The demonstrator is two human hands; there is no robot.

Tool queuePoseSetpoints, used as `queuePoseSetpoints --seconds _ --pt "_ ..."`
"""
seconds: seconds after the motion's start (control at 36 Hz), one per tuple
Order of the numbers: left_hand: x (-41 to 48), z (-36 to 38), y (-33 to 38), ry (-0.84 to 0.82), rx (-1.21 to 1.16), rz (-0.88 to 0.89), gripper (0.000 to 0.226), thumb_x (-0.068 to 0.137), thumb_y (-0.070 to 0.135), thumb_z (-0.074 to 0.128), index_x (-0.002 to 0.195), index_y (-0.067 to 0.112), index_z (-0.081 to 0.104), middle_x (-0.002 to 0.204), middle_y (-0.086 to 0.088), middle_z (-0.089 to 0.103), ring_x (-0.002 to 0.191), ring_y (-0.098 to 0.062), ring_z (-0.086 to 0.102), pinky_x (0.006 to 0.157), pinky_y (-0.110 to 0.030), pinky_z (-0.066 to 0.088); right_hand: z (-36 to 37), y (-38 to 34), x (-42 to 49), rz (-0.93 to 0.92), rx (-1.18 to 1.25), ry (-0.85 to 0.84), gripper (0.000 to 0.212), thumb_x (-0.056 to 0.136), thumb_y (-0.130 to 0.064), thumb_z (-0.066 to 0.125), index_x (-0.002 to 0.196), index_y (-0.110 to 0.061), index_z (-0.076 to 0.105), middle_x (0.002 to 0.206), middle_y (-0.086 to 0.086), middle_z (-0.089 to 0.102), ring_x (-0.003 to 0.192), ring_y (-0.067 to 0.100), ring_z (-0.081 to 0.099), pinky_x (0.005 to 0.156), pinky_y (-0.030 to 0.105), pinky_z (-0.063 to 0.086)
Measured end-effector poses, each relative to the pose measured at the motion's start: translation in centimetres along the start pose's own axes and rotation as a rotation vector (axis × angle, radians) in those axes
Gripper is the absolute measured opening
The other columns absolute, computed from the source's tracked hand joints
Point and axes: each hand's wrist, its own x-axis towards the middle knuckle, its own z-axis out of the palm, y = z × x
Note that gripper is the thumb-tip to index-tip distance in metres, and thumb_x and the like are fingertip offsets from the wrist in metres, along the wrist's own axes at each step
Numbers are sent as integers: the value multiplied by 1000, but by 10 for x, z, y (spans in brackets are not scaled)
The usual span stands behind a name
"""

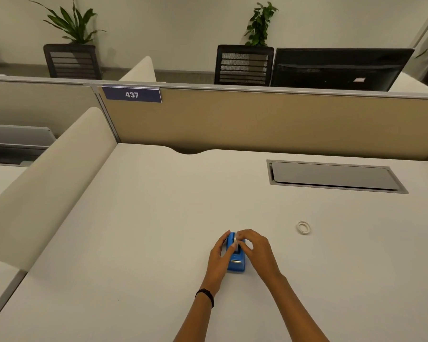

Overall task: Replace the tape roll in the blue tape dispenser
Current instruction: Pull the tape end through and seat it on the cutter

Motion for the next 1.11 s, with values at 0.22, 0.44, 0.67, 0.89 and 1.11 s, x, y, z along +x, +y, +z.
queuePoseSetpoints --seconds 0.22,0.44,0.67,0.89,1.11 --pt "1 -2 -2 -18 -9 9 47 90 29 56 135 27 43 134 8 49 119 -8 48 75 -3 47 1 -2 -2 0 -18 -13 11 90 -9 58 98 -6 65 106 7 67 95 14 62 79 -1 41" --pt "2 -2 -4 -26 4 5 43 89 32 57 130 33 44 132 9 50 120 -9 50 77 -6 49 0 -4 -1 18 -49 -37 21 92 -12 56 109 -3 62 110 11 66 97 16 62 77 -3 40" --pt "1 -4 -4 -44 20 26 48 91 25 54 137 23 41 134 9 47 117 -7 48 82 -6 47 0 -6 -3 -74 -151 -40 19 92 -12 55 108 -4 63 109 10 67 97 19 64 86 18 48" --pt "-2 -5 -1 -65 4 32 46 90 29 54 134 28 42 135 10 47 122 -8 47 93 -16 45 3 -6 -8 -105 -168 -46 23 93 -15 54 114 -7 60 114 7 65 102 16 63 90 15 46" --pt "-1 -7 -2 -74 27 40 45 93 23 52 137 23 40 137 9 45 124 -8 45 88 -8 45 7 -3 -9 -121 -243 -65 25 91 -13 57 113 -4 62 118 11 64 104 19 64 89 12 43"
